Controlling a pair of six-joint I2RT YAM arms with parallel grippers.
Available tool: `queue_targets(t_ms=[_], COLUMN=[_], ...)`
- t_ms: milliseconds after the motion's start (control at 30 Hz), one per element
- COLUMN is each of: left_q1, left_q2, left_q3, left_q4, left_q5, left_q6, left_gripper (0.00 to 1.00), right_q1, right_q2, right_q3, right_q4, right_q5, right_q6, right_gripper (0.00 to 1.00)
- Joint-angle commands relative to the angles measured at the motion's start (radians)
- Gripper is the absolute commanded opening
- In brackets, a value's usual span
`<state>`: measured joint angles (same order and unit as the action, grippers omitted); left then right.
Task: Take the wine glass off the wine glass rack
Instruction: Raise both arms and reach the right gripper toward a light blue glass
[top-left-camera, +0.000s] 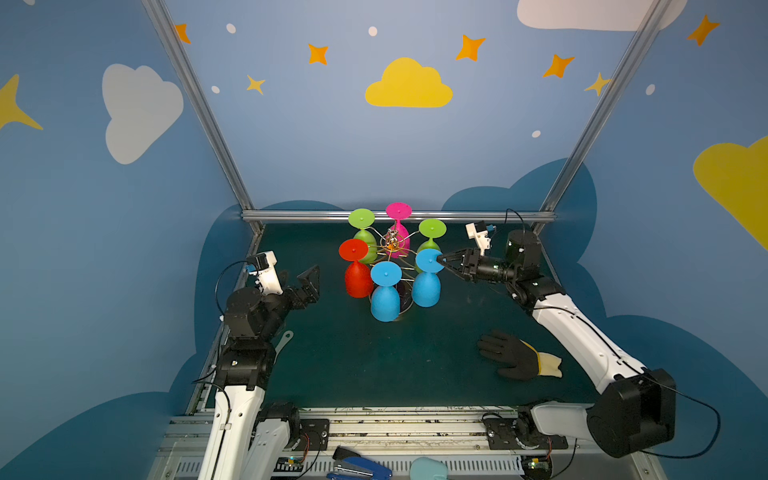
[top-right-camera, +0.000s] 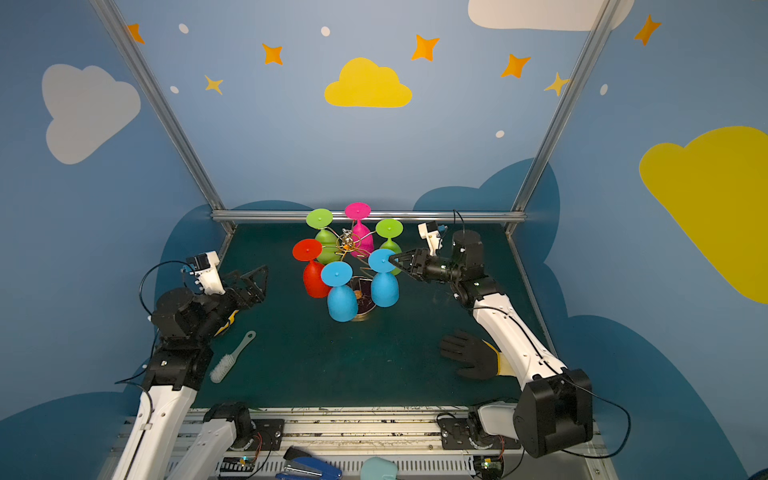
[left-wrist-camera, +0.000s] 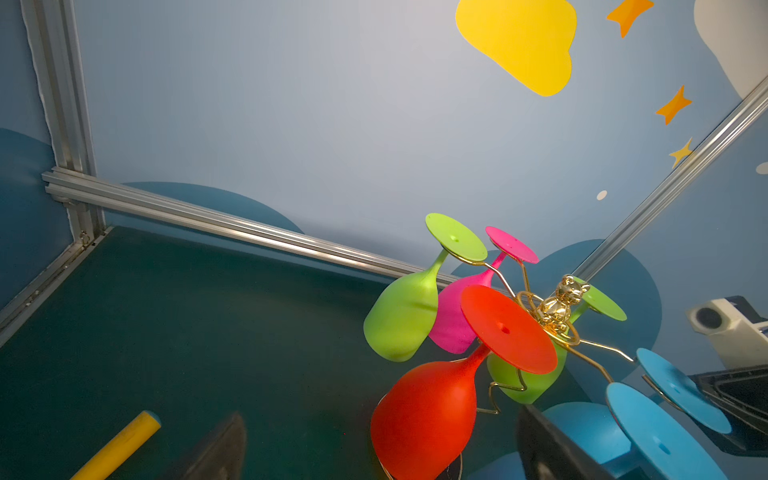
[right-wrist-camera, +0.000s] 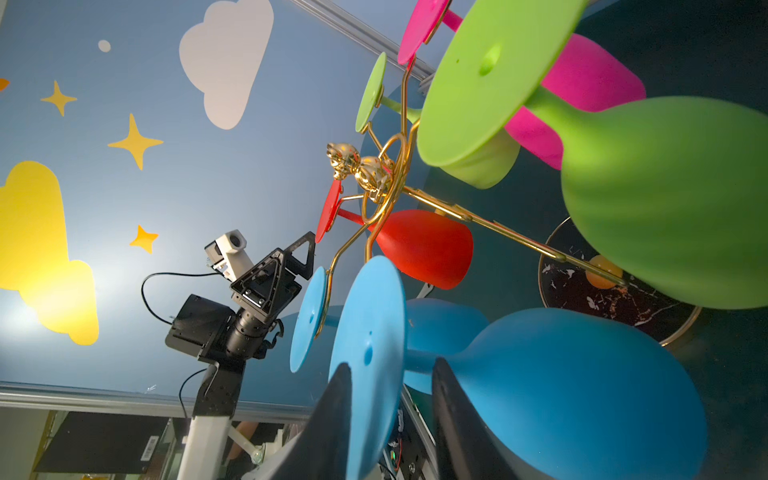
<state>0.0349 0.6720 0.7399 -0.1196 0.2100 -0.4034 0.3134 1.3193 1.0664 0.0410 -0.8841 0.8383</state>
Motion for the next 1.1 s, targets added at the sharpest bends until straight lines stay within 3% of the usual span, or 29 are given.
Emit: queue_targets(t_ms=[0, 667, 1067], left_q1=[0.007, 0.015, 0.016], left_q2=[-0.012, -0.021, -0.025], left_q3=[-0.01, -0.014, -0.016], left_q4=[0.009, 0.012, 0.011], left_q5=[0.014, 0.017, 0.017], left_q6=[-0.008, -0.018, -0.019], left_gripper=[1.0, 1.0, 1.0], right_q1=[0.007, 0.006, 0.005], right_q2=[0.003, -0.021, -0.041], right_q3=[0.038, 0.055, 0.066], right_q4=[0.017, -0.009, 0.002], right_q5=[-0.013, 0.001, -0.001], right_q6=[0.008, 0.045, 0.079], right_gripper=[0.27, 0.02, 0.0])
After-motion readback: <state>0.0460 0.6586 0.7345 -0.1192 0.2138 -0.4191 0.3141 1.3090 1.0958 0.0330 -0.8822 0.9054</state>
